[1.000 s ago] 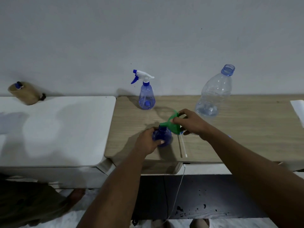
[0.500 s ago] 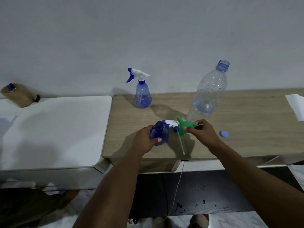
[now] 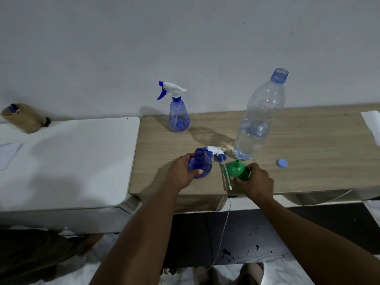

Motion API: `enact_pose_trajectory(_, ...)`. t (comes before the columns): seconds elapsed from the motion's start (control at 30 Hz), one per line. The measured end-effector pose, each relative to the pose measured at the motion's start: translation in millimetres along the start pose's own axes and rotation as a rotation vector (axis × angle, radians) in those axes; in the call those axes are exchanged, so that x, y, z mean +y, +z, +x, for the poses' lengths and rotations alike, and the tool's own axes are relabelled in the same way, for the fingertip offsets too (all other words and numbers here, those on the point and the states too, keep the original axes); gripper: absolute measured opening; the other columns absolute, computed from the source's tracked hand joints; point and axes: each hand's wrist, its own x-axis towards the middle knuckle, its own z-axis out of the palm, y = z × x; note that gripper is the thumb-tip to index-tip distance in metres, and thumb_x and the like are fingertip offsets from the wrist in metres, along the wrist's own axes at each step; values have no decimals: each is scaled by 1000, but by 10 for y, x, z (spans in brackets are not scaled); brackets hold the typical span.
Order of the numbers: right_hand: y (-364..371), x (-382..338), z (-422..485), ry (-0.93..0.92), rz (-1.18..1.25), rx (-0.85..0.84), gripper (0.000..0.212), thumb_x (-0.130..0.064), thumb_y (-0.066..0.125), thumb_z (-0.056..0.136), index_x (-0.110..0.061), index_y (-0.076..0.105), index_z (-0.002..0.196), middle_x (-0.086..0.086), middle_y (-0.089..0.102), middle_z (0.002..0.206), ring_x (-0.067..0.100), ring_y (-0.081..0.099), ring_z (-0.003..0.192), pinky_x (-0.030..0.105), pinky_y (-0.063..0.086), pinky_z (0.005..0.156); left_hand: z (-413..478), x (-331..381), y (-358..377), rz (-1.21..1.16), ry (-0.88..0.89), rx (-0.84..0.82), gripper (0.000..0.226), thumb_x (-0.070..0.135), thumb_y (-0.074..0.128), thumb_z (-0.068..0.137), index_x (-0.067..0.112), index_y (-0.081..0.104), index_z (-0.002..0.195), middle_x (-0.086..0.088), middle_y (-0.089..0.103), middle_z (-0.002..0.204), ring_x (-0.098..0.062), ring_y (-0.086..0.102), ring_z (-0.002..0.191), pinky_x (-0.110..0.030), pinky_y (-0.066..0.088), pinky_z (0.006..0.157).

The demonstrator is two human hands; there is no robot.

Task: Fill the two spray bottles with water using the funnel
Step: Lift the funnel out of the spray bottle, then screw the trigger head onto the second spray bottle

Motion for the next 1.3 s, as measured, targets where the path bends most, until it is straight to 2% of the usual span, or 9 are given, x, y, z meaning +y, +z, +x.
enact_pose_trajectory(0.17,26,-45,16,-6,-111,0,60,-59,76,72,-20,56,112,2,63,112,26,55,109,44,44,89,-9,14,-7,3,10,-1,61,26,82,78,19,55,133,-1,63,126,-13,56,101,-22,37,84)
enact_pose_trajectory(0.33,-42,-81,7,14,-121,24,68,-61,76,70,-19,55,120,5,59,120,28,53,114,47,43,92,-14,21,-16,-1,2,-4,63,26,82,78,20,55,134,1,63,125,-10,53,98,-24,37,85)
enact_pose_trajectory(0.5,-164,-287,-86,-256,90,215,44,-36,71,81,-14,56,117,6,58,115,25,55,104,41,48,84,-18,9,-20,-17,15,-2,60,24,83,77,20,57,131,0,65,122,-10,55,98,-22,37,84)
enact_pose_trajectory(0.57,-207,-498,-40,-316,192,157,34,-27,69,86,-14,56,114,5,59,111,21,59,98,33,48,79,-17,4,-19,-7,20,8,59,25,83,77,20,57,130,1,65,120,-14,59,101,-22,38,84)
enact_pose_trajectory(0.67,-202,-814,178,-357,165,37,28,-26,66,90,-12,59,113,7,63,111,22,62,97,27,42,77,-20,10,-17,-9,30,10,57,23,83,77,19,59,129,0,66,118,-18,60,105,-23,39,84)
enact_pose_trajectory(0.83,-150,-1061,680,-293,-106,-170,41,-26,61,93,-6,54,128,19,58,126,35,55,116,37,45,92,-11,-39,-5,-11,31,5,59,27,83,75,20,59,128,-1,66,119,-19,61,106,-27,43,87)
enact_pose_trajectory(0.97,-10,-1127,925,-291,-315,-323,40,-25,60,93,-5,55,127,20,59,129,35,55,118,36,45,91,-17,-96,-1,-15,39,9,60,29,84,75,21,59,128,-1,66,119,-20,61,106,-27,43,87)
enact_pose_trajectory(1.2,171,-1093,1017,-300,-392,-315,46,-43,67,87,-8,57,116,16,63,116,33,61,105,35,45,81,12,-111,15,-16,31,22,62,30,84,74,22,58,130,-1,66,122,-20,60,108,-31,46,92)
enact_pose_trajectory(1.3,197,-1070,1023,-271,-344,-304,47,-43,73,84,-8,60,112,15,64,111,33,61,100,32,41,74,18,-123,19,-40,22,15,63,32,84,73,24,58,130,0,65,122,-20,60,109,-39,48,97)
